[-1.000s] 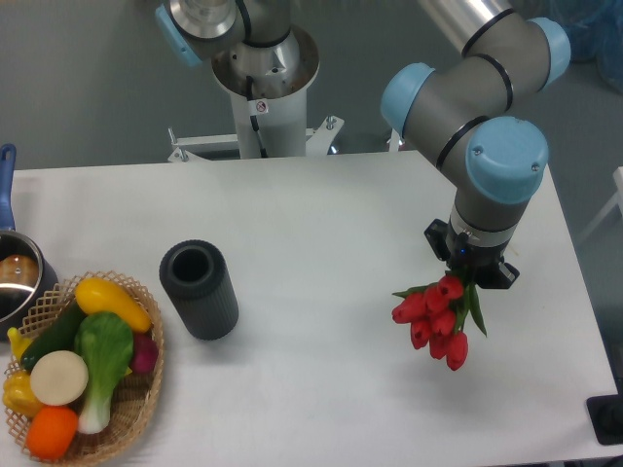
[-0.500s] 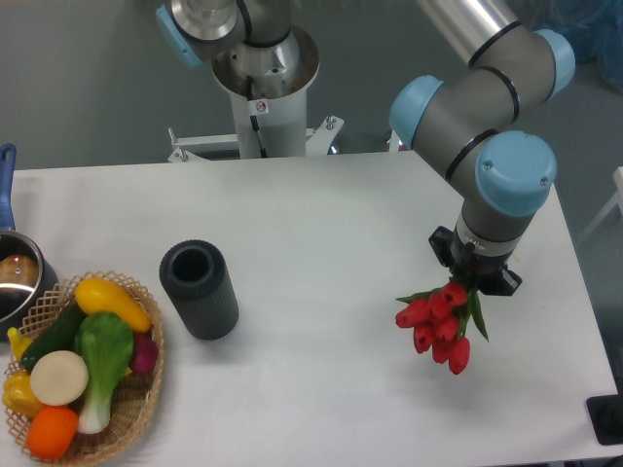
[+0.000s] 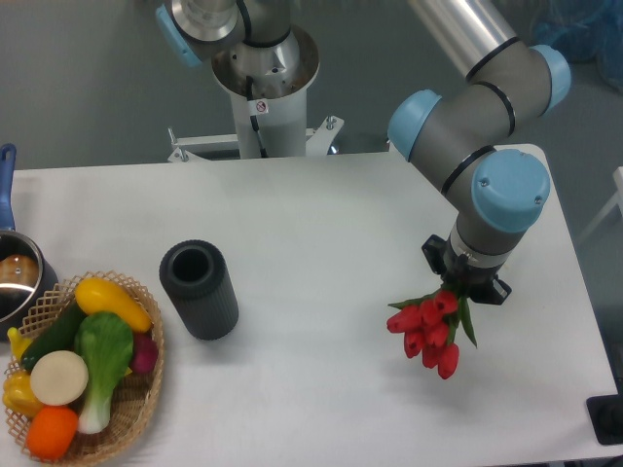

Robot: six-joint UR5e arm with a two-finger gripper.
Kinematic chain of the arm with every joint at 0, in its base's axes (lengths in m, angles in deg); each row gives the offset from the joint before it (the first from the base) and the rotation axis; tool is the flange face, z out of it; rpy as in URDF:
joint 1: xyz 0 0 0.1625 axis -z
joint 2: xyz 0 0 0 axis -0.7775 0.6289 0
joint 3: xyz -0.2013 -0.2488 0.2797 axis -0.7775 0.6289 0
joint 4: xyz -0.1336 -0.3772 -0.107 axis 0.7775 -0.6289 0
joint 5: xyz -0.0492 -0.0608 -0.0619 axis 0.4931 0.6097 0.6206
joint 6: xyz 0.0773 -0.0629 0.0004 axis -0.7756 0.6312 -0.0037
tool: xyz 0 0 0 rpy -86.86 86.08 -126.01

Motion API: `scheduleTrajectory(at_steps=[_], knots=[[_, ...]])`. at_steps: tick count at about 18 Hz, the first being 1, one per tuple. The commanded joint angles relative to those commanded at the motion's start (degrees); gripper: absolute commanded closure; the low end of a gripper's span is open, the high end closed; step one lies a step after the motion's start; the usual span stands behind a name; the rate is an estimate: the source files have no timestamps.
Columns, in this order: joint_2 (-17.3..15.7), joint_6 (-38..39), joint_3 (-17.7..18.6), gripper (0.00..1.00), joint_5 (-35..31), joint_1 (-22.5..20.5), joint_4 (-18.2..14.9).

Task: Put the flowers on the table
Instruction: 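Lower the held red tulips onto the table surface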

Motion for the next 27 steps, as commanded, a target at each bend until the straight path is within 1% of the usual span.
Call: scheduleTrajectory(at_steps=[2, 4, 6, 8, 13, 15, 16, 17, 18, 19, 20, 21, 22, 23, 24, 27], knots=[[0.0, 0.17, 1.06, 1.0, 1.31, 0.0, 0.17], [0.35, 2.62, 2.2, 1.0, 3.33, 0.0, 1.4], [1.14, 7.8, 3.69, 0.99, 4.13, 0.96, 4.55], [1.67, 9.75, 5.1, 0.96, 4.13, 1.41, 7.46], [2.37, 9.67, 5.8, 0.94, 3.78, 1.58, 7.12], [2.46, 9.49, 6.16, 0.92, 3.52, 1.58, 7.03], [2.63, 9.49, 6.25, 0.84, 3.52, 1.58, 6.86], [2.64, 9.41, 6.25, 0.81, 3.52, 1.58, 6.86], [2.64, 9.4, 6.25, 0.75, 3.6, 1.58, 6.86], [2.72, 9.4, 6.25, 0.65, 3.69, 1.58, 6.94], [2.72, 9.4, 6.25, 0.58, 3.69, 1.58, 6.94], [2.72, 9.49, 6.25, 0.44, 3.69, 1.58, 6.94], [2.72, 9.49, 6.25, 0.33, 3.78, 1.58, 7.03], [2.72, 9.58, 6.33, 0.02, 3.69, 1.58, 7.12], [2.72, 9.75, 6.33, 0.0, 3.61, 1.67, 7.29], [2.46, 9.84, 6.25, 0.0, 3.52, 1.93, 7.47]])
